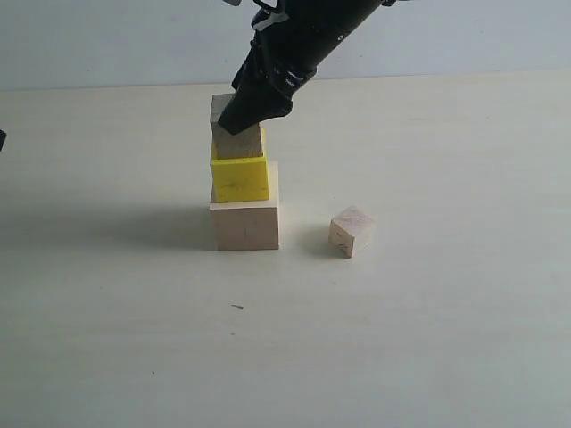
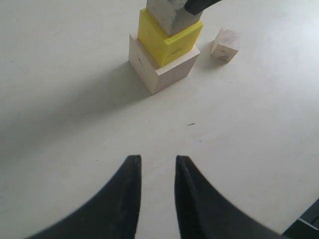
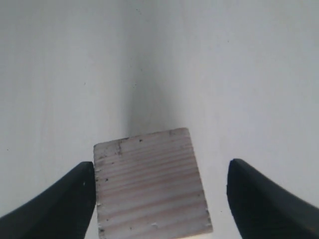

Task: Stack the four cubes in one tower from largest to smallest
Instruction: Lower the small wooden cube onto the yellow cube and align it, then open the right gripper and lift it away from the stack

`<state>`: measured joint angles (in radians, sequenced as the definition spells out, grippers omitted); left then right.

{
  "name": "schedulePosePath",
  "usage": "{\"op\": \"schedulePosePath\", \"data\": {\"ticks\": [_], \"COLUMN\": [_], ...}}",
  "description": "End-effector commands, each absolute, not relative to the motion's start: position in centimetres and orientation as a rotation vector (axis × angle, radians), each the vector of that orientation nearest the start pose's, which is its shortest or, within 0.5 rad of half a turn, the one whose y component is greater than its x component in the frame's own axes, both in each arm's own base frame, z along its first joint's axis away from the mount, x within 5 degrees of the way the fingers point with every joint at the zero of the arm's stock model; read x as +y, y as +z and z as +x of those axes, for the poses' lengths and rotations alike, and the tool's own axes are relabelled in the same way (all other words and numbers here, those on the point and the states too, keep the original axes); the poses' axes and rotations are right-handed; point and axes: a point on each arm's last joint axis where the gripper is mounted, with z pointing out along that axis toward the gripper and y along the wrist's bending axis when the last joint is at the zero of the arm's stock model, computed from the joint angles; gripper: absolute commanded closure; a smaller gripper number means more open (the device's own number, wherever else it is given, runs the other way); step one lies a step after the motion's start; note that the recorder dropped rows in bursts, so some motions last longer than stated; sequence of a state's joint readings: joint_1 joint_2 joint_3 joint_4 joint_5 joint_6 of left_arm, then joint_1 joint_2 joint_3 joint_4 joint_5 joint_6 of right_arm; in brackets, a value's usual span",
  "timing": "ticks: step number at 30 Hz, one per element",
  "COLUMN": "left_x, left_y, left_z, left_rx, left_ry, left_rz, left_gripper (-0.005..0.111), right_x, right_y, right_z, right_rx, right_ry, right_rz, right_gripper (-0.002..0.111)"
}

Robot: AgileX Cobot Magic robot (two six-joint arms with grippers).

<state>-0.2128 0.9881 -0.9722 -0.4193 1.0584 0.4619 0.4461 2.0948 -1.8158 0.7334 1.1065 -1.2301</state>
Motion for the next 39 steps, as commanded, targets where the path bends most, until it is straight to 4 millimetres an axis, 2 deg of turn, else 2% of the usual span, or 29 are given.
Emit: {"op": "schedulePosePath", "data": {"ticks": [1,12,26,28,34,37,39], "left_x": [-6.8,-6.8,-6.8,-6.8,-6.8,-6.8,-6.8], "left_y": [35.2,35.2,35.2,35.1,35.1,35.1,35.1], "left_z": [16.4,16.4,16.4,16.4,16.4,16.4,16.4], "left_rx": [2.367,2.367,2.367,2.369,2.370,2.370,2.374], "left_ry": [-0.445,-0.445,-0.445,-0.446,-0.447,-0.447,-0.448], "left_rz": [0.699,0.699,0.699,0.700,0.701,0.701,0.703], "left_gripper": [0.081,0.081,0.081,0.081,0.081,0.081,0.081], "right_x": [24.4,24.4,23.8,23.7,22.7,22.1,21.6], "right_y": [25.8,25.9,29.6,30.2,32.4,33.2,33.7], "right_z": [38.7,38.6,37.3,37.0,36.0,35.8,35.6], "right_rx": [1.916,1.916,1.844,1.832,1.808,1.829,1.857], "right_ry": [0.730,0.744,0.707,0.697,0.593,0.522,0.460], "right_rz": [-1.640,-1.648,-1.643,-1.652,-1.690,-1.682,-1.681], "right_gripper": [0.038,0.038,0.038,0.042,0.072,0.079,0.080]}}
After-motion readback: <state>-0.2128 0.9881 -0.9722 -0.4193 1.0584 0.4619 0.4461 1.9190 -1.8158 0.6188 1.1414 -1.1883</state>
